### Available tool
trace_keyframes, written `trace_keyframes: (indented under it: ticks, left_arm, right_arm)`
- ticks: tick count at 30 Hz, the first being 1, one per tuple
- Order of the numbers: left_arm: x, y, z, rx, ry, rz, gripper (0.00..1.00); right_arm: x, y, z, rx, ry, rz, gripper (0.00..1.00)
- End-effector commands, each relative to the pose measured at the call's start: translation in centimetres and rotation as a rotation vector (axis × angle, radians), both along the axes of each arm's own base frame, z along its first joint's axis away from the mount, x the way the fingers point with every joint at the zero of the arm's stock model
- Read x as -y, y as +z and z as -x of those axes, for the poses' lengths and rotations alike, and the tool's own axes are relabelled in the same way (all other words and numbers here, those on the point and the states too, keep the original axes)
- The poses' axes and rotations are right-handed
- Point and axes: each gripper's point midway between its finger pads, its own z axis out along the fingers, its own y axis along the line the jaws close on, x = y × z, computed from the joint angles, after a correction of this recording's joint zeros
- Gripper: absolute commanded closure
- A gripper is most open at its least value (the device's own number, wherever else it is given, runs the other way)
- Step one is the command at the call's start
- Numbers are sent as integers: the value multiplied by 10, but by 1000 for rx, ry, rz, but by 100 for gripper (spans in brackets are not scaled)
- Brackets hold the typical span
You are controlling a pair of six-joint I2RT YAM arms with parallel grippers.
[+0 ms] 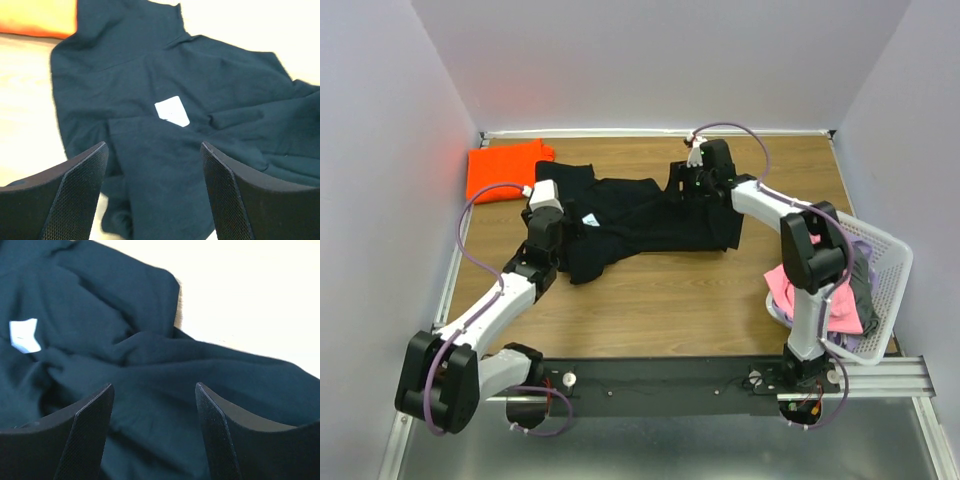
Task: Fold and stack the t-shirts
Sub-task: Flatten the tshirt out
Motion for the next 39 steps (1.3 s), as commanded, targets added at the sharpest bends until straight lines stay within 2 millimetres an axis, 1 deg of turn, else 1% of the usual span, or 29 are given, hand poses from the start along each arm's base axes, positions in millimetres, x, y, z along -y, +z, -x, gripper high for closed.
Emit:
trace_keyframes:
  ticks: [1,2,4,5,6,7,8,10,11,13,15,16,17,18,19,20,21,22,24,25,27,28,29,30,31,32,34,35,39]
  left_arm:
    - [17,18,-19,61,-53,69,18]
    - [20,15,-23,53,-59,68,18]
    - [27,14,-27,50,-90,75,18]
    - [29,7,-30,34,-100,75,18]
    - [33,7,-32,34,-113,78,18]
    - [37,9,-34,39,-128,85,18]
    - [37,9,-36,39,-130,87,18]
    - [39,7,-39,39,-132,83,18]
    - [39,6,-40,35,-133,82,18]
    - [40,6,-42,35,-137,75,18]
    - [39,6,-42,35,-140,70,18]
    - [39,6,-42,35,-139,66,18]
    - [39,8,-42,39,-138,65,18]
    - [39,8,-42,39,-139,64,18]
    - [38,7,-42,38,-134,58,18]
    - [37,7,-43,38,-133,56,18]
    - [37,7,-43,39,-133,54,18]
    - [36,7,-43,39,-130,52,18]
    - [36,7,-44,39,-128,48,18]
    - [35,7,-45,40,-126,46,18]
    - [35,6,-46,34,-127,41,18]
    - [36,8,-48,40,-129,39,18]
    - [36,8,-49,39,-130,36,18]
    - [37,5,-51,31,-131,33,18]
    - [39,6,-53,32,-139,30,18]
    - [40,1,-55,19,-144,26,18]
    - [45,2,-60,18,-161,33,18]
    - [47,0,-62,13,-167,34,18]
    - [65,-8,-70,-3,-217,47,18]
  right_arm:
    - [-24,-11,-7,-24,78,-43,27]
    - [-27,-20,-11,-33,88,-43,27]
    - [-30,-29,-15,-44,96,-39,27]
    - [-31,-34,-18,-49,93,-38,27]
    - [-31,-38,-19,-53,90,-35,27]
    - [-30,-52,-19,-76,82,-23,27]
    - [-26,-56,-22,-79,57,-8,27]
    - [-20,-68,-24,-86,31,21,31]
    - [-16,-70,-26,-82,15,38,35]
    - [-13,-76,-25,-84,19,60,39]
    - [-14,-80,-24,-89,31,62,46]
    - [-16,-82,-24,-92,44,62,55]
    - [-16,-81,-25,-90,44,61,55]
    - [-16,-85,-25,-98,47,65,72]
    - [-16,-88,-24,-105,44,70,81]
    - [-14,-91,-28,-105,23,84,94]
    - [-11,-94,-30,-109,6,94,98]
    - [-8,-96,-31,-118,-13,104,98]
    - [1,-97,-38,-114,-68,128,98]
    - [9,-97,-43,-122,-113,128,98]
    - [21,-95,-50,-131,-166,114,98]
    - [27,-92,-53,-145,-208,93,99]
    - [44,-91,-61,-150,-257,84,99]
    - [53,-89,-65,-155,-289,73,99]
    - [60,-86,-67,-165,-327,51,99]
    - [79,-85,-73,-167,-382,50,99]
    - [95,-85,-77,-176,-449,38,99]
    - [109,-83,-81,-170,-498,41,99]
    - [137,-85,-87,-179,-635,30,99]
